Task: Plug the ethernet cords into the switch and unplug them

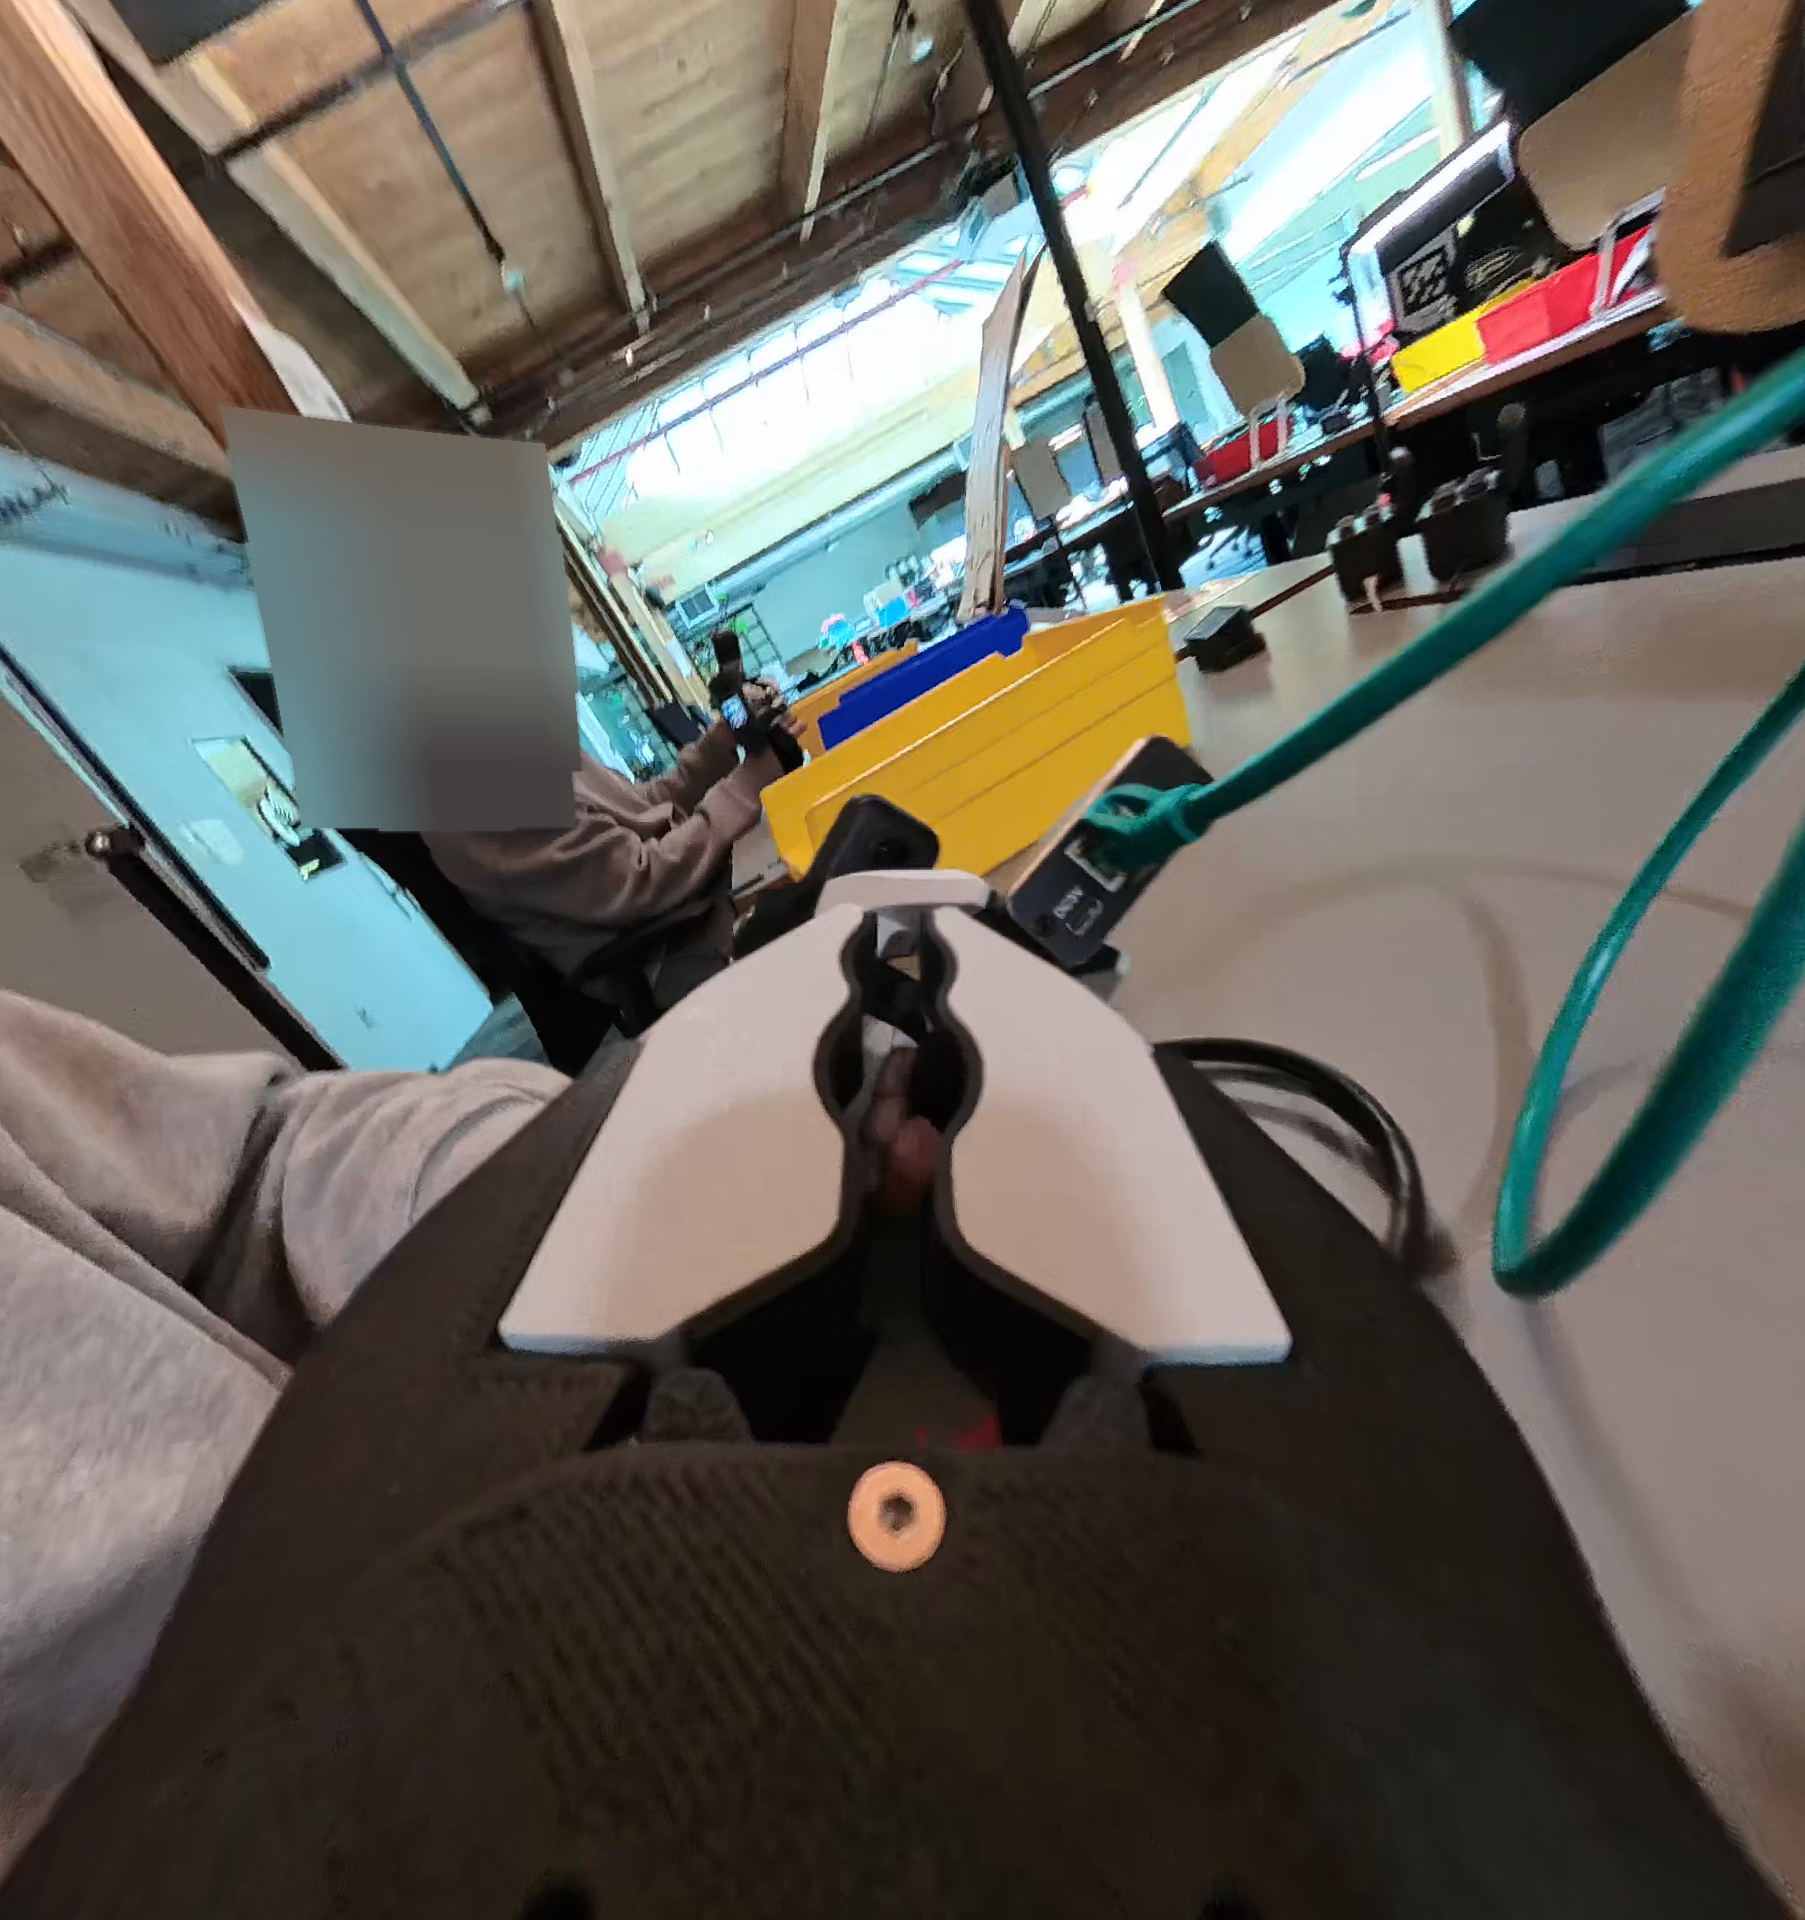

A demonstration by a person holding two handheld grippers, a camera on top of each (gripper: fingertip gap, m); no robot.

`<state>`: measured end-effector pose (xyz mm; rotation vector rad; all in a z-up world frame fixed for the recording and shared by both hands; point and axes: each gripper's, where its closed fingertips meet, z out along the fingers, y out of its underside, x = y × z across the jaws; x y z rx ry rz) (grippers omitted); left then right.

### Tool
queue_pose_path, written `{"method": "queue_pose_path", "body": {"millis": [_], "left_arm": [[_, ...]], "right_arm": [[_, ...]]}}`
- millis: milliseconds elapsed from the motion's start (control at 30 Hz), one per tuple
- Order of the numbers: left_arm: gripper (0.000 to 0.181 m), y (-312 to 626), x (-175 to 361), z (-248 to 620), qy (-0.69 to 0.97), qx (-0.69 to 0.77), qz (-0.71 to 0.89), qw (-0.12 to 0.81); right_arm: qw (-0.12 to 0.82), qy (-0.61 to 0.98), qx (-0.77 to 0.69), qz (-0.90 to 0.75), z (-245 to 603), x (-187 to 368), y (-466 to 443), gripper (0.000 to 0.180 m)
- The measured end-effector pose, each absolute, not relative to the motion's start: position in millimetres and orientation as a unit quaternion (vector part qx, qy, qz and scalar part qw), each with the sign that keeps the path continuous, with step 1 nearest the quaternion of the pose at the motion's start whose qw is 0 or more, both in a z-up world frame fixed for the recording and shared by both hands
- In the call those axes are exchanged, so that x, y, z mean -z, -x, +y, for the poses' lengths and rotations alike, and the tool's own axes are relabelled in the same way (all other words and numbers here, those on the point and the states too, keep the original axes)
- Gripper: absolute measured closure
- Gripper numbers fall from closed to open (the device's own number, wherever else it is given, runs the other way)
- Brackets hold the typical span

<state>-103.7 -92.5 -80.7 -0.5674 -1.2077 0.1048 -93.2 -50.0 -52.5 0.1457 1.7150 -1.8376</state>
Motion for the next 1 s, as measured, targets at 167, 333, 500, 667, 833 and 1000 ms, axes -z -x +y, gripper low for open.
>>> {"method": "queue_pose_path", "body": {"millis": [167,333,500,667,833,1000], "left_arm": [[0.145,103.2,83.0,-86.6,0.470,-0.077,-0.547,0.688],[0.145,99.1,103.7,-90.5,0.599,-0.136,-0.528,0.587],[0.142,94.0,105.8,-89.6,0.596,-0.112,-0.485,0.631],[0.145,87.0,112.0,-83.6,0.650,-0.139,-0.433,0.608],[0.146,80.1,111.7,-74.4,0.682,-0.143,-0.393,0.600],[0.147,77.4,108.8,-75.3,0.668,-0.123,-0.391,0.621]], "right_arm": [[0.300,-0.082,0.701,0.642,-49.1,51.9,104.9,0.163],[0.164,-0.025,0.720,0.674,-47.4,47.2,108.5,0.159],[0.034,0.013,0.700,0.713,-51.5,60.8,126.2,0.150],[0.112,0.003,0.639,0.761,-60.9,89.0,116.5,0.142],[0.136,0.034,0.602,0.786,-63.0,104.0,102.0,0.148],[0.182,0.045,0.585,0.789,-62.1,108.7,90.2,0.154]]}}
